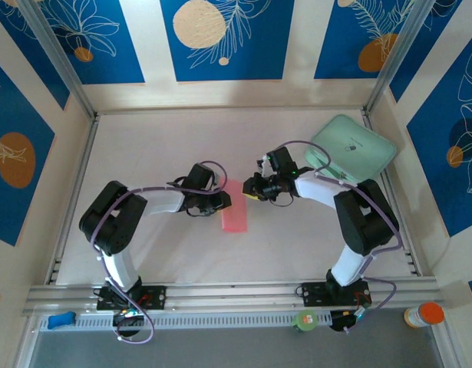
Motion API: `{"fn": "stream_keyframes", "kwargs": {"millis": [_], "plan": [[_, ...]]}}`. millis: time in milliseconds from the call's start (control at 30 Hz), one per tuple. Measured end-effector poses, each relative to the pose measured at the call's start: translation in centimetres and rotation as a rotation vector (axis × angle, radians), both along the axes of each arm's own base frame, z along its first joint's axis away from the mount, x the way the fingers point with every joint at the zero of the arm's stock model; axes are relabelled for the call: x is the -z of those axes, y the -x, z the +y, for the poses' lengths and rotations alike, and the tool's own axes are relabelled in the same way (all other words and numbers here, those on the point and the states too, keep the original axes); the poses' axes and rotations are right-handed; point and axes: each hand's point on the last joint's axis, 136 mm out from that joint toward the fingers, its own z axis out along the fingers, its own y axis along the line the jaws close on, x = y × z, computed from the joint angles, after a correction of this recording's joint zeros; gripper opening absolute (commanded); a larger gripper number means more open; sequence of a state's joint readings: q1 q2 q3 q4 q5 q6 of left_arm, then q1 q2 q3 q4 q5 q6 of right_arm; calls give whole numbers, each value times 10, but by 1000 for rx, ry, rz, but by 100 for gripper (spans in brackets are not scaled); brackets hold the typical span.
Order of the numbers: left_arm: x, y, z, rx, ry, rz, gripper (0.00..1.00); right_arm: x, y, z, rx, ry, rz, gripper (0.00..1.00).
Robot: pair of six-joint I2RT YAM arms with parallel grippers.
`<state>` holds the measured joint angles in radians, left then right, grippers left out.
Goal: Fold a paper plane with a square sheet of paper (pick it up from the middle)
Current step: Hold the square sheet of paper at the center of the table.
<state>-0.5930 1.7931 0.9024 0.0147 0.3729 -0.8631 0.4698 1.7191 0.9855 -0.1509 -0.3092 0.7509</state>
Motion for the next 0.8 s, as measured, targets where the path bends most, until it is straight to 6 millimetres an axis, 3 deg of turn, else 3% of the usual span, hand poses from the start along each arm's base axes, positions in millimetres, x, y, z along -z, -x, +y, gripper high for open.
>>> {"fn": "stream_keyframes", "kwargs": {"millis": [200,533,800], "plan": [[2,0,1,10,-23,13,26,19,2,12,-24,49,62,12],[3,0,1,23,-39,16,30,53,8,12,-33,127,167,9],[-3,1,7,15,-75,17,48,59,8,8,-36,159,176,9]]}}
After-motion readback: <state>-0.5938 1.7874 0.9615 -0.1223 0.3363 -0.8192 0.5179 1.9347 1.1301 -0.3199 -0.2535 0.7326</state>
